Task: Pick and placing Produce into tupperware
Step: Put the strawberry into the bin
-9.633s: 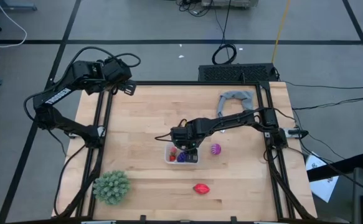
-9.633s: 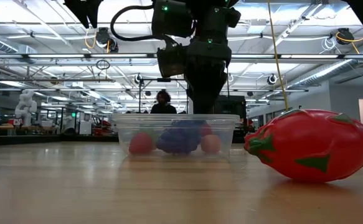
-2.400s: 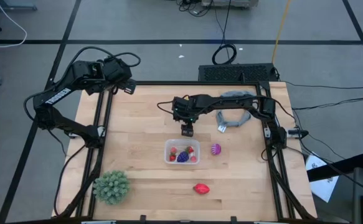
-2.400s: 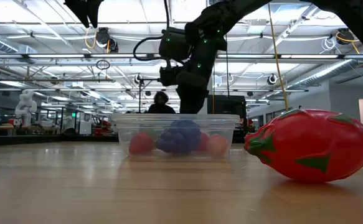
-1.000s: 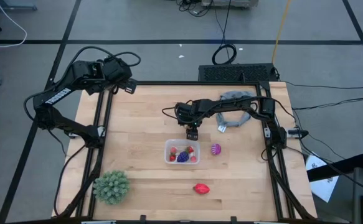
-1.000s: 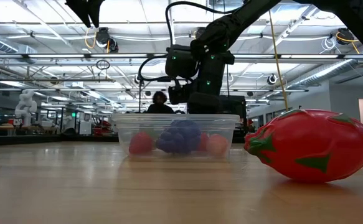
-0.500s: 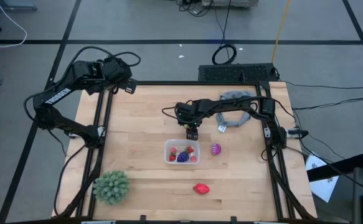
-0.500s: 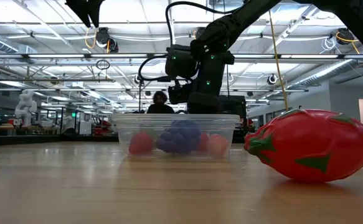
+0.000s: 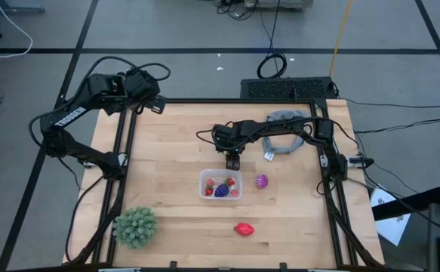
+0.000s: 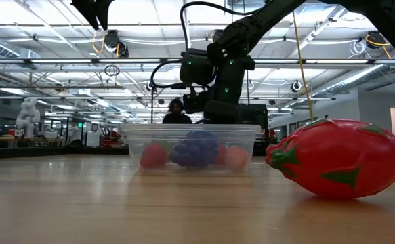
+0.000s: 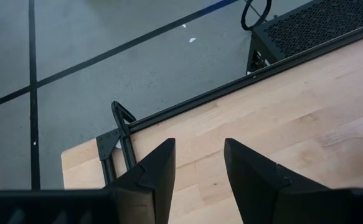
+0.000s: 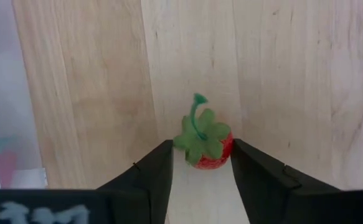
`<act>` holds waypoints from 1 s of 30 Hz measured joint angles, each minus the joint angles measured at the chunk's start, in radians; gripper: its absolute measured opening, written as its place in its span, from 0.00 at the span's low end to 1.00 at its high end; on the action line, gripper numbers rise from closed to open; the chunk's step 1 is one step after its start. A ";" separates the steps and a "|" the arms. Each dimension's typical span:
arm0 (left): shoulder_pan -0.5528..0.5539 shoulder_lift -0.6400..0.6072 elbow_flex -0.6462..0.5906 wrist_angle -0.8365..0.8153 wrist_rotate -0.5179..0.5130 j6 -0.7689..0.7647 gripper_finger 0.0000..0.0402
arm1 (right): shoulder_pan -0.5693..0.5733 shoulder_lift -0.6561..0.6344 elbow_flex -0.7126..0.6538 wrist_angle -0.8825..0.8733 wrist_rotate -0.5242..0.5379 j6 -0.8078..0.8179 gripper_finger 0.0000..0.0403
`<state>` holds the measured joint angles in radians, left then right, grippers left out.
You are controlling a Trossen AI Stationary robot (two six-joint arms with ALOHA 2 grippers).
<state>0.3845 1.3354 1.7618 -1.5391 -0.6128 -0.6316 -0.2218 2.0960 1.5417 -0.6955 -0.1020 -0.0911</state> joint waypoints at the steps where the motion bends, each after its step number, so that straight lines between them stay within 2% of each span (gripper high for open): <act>1: 0.000 0.000 0.000 0.000 0.000 0.000 0.36 | 0.000 0.000 0.000 0.000 0.000 0.000 0.36; 18: 0.000 0.000 0.000 0.000 0.000 -0.001 0.36 | -0.001 -0.014 0.003 -0.004 0.027 -0.003 0.24; 30: 0.000 0.000 0.000 -0.001 0.000 -0.001 0.36 | -0.001 -0.014 0.012 -0.018 0.027 -0.014 0.23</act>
<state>0.3843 1.3354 1.7618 -1.5397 -0.6128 -0.6323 -0.2226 2.0815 1.5534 -0.7133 -0.0746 -0.1052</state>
